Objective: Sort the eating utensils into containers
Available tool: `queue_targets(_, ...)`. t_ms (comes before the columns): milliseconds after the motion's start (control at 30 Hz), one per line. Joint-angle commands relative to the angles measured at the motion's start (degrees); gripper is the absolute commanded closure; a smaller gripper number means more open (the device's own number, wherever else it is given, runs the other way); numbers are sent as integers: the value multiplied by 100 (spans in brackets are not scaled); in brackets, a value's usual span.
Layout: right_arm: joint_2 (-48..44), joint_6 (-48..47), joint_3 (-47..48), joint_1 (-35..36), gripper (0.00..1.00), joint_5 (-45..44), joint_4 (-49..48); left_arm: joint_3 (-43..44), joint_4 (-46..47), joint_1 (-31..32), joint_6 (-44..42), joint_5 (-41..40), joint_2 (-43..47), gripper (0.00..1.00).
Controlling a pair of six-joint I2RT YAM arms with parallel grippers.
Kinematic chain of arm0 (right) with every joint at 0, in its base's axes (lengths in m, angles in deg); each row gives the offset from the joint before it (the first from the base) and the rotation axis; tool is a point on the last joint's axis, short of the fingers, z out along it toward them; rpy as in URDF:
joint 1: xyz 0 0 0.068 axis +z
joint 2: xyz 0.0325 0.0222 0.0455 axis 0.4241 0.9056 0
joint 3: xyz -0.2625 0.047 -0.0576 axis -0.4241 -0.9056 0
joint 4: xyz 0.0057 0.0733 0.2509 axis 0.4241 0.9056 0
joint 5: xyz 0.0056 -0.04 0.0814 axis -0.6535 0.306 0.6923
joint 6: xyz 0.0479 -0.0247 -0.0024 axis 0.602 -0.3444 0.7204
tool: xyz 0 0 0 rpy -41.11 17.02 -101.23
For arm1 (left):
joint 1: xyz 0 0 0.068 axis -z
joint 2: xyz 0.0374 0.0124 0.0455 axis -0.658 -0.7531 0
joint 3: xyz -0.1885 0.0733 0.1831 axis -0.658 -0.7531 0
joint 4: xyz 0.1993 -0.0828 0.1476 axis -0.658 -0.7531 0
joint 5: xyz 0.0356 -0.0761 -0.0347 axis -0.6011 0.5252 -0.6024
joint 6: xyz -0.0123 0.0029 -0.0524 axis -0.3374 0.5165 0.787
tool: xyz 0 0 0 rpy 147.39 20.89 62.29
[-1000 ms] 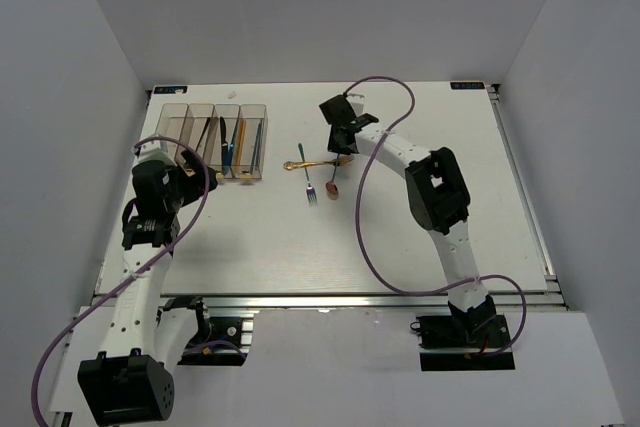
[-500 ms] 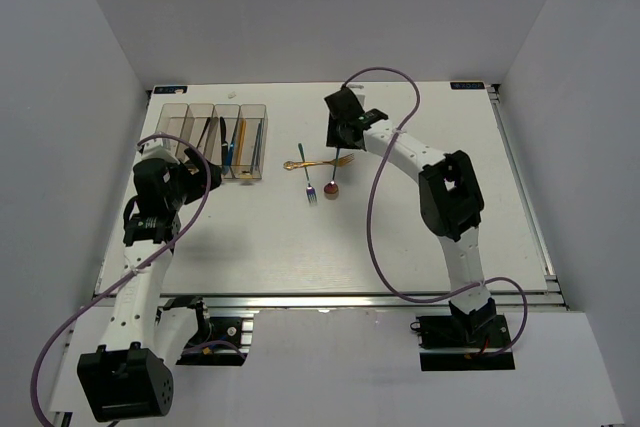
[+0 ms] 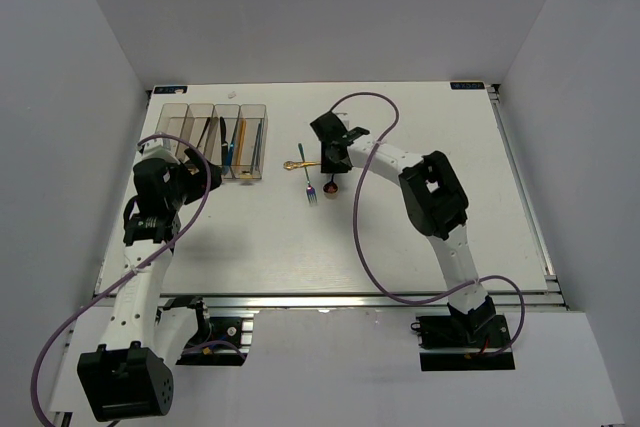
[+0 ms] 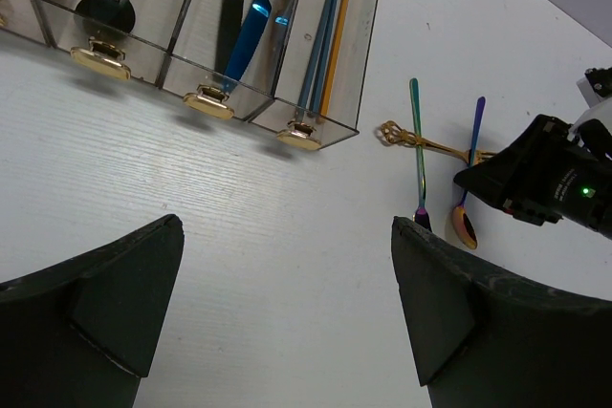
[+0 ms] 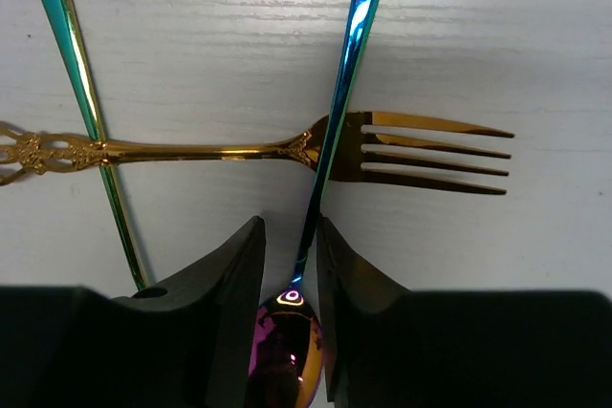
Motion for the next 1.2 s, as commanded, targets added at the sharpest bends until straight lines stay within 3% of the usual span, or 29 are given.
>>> queue_targets(0, 376, 118, 387, -7, 66, -130, 265, -11, 47, 16, -38, 56, 31, 2)
queue_targets(67, 491, 127, 424, -7, 67, -236, 327, -28, 47, 16, -38, 47, 40, 2)
queue_targets(200, 562, 258, 293, -7, 82, -289, 485, -19, 47, 16, -38, 47, 58, 2)
queue_targets(367, 430, 417, -94, -7, 90, -649, 582, -19, 56, 16, -38, 56, 66, 2)
queue_targets(467, 360, 391, -261, 2, 100, -746, 732, -19, 47, 16, -38, 65, 58, 2)
queue_targets(700, -430, 320, -1307, -7, 100, -131, -49, -54, 117, 16, 23, 161, 49, 2)
queue_targets(867, -1564, 119, -2272, -16, 100, 132, -1198, -256, 511, 34, 400, 844, -21, 2)
queue_targets(1033, -2065, -162, -2555, -7, 100, 18, -1377, -879, 1556, 95, 1234, 1549, 66, 2)
queue_targets(1167, -2251, -294, -2775, -7, 100, 80, -1500, -977, 1664, 279, 1376, 1418, 110, 2)
